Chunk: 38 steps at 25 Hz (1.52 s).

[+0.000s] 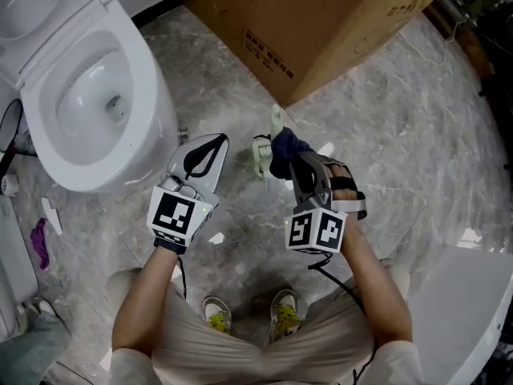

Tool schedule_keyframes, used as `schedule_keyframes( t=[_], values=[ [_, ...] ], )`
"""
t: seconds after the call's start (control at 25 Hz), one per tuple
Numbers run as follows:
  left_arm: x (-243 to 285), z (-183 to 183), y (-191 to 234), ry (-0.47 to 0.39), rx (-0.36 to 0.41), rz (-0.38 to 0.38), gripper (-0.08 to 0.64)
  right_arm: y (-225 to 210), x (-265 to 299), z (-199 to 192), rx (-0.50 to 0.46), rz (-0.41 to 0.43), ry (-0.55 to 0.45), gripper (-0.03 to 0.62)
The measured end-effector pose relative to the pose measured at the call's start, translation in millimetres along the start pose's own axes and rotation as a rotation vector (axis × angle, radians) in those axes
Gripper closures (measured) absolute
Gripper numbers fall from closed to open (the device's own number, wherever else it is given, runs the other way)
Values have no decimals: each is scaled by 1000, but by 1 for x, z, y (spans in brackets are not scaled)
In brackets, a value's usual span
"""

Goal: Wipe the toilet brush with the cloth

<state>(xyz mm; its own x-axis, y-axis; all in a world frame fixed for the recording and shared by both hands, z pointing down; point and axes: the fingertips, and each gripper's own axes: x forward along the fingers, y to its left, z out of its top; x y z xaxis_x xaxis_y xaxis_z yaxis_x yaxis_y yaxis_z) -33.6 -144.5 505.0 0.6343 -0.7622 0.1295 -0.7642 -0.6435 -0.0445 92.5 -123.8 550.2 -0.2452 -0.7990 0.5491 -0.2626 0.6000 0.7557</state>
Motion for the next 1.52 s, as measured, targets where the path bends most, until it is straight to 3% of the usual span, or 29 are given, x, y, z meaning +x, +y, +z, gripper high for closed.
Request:
schedule_keyframes(
  t=[0.08,0.16,0.28,0.4,0.52,0.64,0.8,0.92,1.12,1.52],
  values=[
    [-1,-4,3,14,22,8,561,-14,-4,-5,123,-11,2,541],
    [-1,-8,7,22,7,12,561,-37,-11,-4,308,-47,-37,541],
    [0,-7,7,25,20,7,561,-80,-29,9,629,-98,-205,541],
    [5,-4,-1,29,61,-15,561,-112,-53,23,768,-182,-351,541],
    [8,-4,-6,27,63,-29,561,-119,-65,41,777,-229,-450,541],
    [8,0,-5,22,64,-31,561,-107,-61,59,713,-221,-479,541],
    [9,0,-2,18,30,-26,561,-74,-38,56,577,-161,-342,541],
    [9,-1,-1,20,14,-24,561,-57,-23,49,535,-132,-279,541],
    [7,3,-1,12,16,-27,561,-44,-11,36,547,-91,-216,541],
    [7,3,-6,11,18,-43,561,-29,-1,24,572,-33,-189,541]
  ],
)
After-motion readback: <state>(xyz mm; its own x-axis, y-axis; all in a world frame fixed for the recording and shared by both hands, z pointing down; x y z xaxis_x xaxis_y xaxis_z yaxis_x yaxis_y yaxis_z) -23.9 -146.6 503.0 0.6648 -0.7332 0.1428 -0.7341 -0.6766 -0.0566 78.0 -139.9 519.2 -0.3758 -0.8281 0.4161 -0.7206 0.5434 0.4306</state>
